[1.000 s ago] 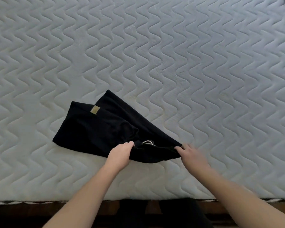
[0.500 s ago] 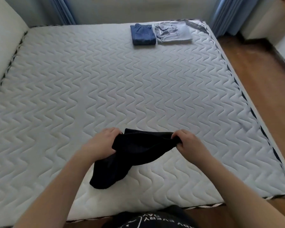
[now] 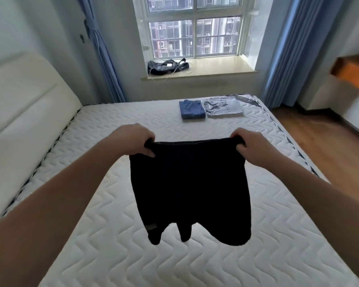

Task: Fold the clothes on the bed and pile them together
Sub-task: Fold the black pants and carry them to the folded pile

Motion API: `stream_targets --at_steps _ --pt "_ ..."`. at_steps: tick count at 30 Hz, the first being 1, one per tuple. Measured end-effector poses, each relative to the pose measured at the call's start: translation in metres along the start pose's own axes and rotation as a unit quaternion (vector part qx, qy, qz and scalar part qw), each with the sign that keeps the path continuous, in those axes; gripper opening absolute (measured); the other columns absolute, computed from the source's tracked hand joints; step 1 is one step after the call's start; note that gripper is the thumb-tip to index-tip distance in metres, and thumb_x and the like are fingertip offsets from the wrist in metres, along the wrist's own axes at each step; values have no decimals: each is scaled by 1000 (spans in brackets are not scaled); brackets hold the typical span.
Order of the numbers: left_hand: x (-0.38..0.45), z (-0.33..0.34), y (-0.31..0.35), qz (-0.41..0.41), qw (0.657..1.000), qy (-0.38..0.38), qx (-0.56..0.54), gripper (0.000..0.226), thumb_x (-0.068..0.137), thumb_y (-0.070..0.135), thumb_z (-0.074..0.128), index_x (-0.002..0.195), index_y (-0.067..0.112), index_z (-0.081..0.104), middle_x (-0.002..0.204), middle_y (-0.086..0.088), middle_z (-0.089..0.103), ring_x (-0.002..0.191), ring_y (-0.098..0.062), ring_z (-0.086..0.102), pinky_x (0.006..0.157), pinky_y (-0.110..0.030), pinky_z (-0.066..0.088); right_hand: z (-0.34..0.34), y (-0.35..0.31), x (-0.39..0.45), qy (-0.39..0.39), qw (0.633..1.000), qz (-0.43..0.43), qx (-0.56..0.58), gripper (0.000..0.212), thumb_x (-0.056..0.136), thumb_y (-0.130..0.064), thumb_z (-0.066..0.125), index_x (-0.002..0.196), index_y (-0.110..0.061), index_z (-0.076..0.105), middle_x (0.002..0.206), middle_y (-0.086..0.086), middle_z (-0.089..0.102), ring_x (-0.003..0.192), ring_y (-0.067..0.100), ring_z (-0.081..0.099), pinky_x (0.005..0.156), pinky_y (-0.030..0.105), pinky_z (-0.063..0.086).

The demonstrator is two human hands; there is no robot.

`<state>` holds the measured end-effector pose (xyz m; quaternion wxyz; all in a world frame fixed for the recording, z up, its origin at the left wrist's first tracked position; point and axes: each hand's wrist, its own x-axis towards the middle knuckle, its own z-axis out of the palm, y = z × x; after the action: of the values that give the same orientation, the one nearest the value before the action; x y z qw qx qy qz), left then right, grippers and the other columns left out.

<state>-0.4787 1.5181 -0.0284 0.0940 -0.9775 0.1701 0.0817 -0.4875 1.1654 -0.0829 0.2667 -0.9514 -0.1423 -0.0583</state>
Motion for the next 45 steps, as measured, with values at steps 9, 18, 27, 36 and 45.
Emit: stream_targets --at_steps 9,18,27,36,45 --pt "36 -37 -10 -35 986 136 87 52 77 63 69 86 18 44 88 -3 57 80 -27 54 59 -33 36 -31 -7 67 11 990 -34 -133 31 82 3 48 105 -5 67 110 17 63 107 34 56 93 38 45" --pt "25 50 5 -25 982 180 53 24 98 29 54 118 25 42 68 -3 54 48 -19 46 50 -27 32 29 19 26 21 998 30 -47 33 93 -2 48 115 -12 70 121 16 55 107 33 56 98 38 44" --pt "-69 289 103 -86 977 70 -183 53 90 -5 46 135 19 56 123 -5 59 113 -29 55 81 -39 52 186 61 -137 -165 948 255 95 49 86 -39 71 127 -15 62 131 6 42 124 18 46 105 21 29" --pt "-157 375 154 -161 890 -8 -426 39 67 -15 62 98 6 75 100 -8 72 98 -26 66 82 -12 36 249 74 -245 -143 853 458 206 53 84 -4 65 133 -12 50 127 8 56 109 23 56 87 31 46" --pt "-153 334 142 -72 849 22 -523 24 72 9 85 92 19 78 101 13 70 99 0 61 93 -16 44 246 64 -236 -48 794 495 349 35 81 3 62 109 -15 72 99 3 73 90 17 67 77 31 56"
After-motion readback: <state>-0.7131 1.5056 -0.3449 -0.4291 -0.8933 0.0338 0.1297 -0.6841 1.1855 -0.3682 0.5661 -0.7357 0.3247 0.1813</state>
